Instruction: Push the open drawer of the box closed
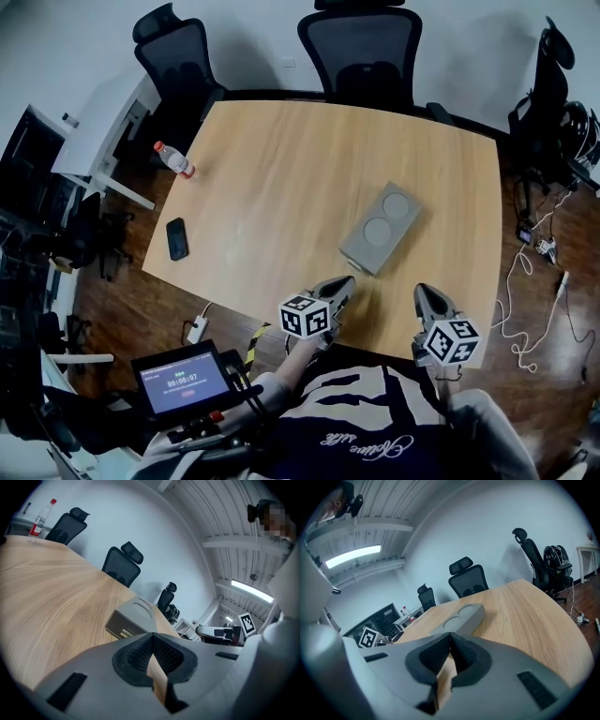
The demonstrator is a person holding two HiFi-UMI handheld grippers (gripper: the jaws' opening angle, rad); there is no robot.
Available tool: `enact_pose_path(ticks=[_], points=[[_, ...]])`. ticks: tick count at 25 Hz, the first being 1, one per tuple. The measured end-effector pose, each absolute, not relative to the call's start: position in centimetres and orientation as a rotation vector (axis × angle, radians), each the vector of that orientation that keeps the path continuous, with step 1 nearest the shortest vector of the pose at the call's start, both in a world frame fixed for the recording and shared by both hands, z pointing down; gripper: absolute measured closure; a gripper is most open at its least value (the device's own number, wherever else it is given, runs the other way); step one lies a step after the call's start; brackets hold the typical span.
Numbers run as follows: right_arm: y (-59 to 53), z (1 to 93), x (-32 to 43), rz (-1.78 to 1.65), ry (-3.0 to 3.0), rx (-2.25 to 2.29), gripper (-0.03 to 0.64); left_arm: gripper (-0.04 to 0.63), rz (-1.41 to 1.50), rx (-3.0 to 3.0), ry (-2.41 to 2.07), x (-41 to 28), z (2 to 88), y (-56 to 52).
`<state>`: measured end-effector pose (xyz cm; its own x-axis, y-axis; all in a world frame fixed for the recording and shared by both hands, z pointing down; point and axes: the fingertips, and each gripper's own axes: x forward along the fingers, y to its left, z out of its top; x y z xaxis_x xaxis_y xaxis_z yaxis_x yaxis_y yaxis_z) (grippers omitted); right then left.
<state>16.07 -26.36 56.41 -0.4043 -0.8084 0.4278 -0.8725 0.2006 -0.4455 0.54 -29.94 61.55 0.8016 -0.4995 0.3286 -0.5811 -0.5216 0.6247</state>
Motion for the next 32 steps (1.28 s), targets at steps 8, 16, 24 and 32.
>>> enact_pose_path(ticks=[8,16,24,32], points=[[-22.3,56.1,9.8,0.962,-2.414,1.575,0.618,0.594,0.076,2.246,-0.839,-5.0,59.4,-24.9],[-14.7,56.2,3.1,0.962,-2.434,1.537,0.618,0.594,-0.015,2.263,-0.883,-11.3,56.7,-17.7],[-8.3,56.5,1.4,0.972,-2.39,1.57,0.618,0.594,0.0,2.256,-0.846,-13.1,57.2,-12.4],[-3.1,56.3,3.0,0.959,-2.407,1.611,0.618,0.594,0.009,2.296,-0.814,-10.9,56.7,-6.9]])
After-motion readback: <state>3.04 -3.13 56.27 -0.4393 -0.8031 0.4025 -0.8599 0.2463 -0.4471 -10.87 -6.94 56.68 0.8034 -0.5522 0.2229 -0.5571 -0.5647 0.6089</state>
